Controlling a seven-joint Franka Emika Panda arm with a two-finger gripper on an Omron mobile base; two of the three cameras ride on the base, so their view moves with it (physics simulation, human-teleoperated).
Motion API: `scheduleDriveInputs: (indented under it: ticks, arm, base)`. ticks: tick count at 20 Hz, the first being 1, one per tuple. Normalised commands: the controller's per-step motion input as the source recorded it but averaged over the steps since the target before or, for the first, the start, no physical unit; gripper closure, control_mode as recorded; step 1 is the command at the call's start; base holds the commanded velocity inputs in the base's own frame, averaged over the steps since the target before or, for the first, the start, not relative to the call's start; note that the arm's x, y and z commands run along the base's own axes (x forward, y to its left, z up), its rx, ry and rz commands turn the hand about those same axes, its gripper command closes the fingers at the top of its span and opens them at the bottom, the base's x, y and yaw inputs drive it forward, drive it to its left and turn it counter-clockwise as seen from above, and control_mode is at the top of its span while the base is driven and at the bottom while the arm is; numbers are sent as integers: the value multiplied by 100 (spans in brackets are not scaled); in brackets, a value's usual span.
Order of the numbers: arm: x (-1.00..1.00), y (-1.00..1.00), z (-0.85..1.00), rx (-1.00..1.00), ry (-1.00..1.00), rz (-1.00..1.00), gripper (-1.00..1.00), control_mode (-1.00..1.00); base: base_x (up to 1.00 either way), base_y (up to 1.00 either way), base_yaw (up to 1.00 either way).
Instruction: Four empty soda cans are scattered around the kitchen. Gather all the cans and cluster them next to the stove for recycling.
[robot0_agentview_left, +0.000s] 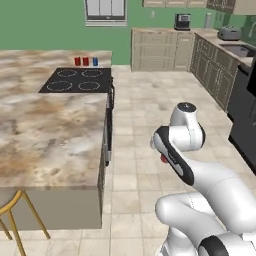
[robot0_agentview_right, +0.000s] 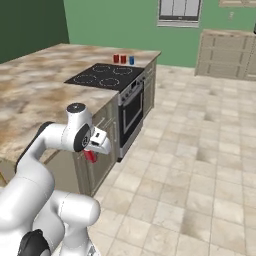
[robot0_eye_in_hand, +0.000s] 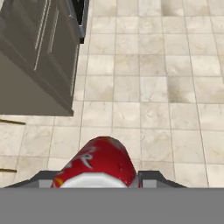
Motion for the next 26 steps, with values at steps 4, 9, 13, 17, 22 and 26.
scheduleDriveInputs:
  ticks: [4,9,13,17,22,26]
  arm:
    - [0,0,0,0,0,0,100,100]
    - [0,0,0,0,0,0,100,100]
    - [0,0,0,0,0,0,100,100]
    - [0,0,0,0,0,0,100,100]
    - [0,0,0,0,0,0,100,100]
    - [0,0,0,0,0,0,100,100]
  base:
    - [42,-66,13]
    - [47,-62,14]
    - [52,-57,14]
    - [56,-54,14]
    - [58,-52,15]
    - [60,-49,16]
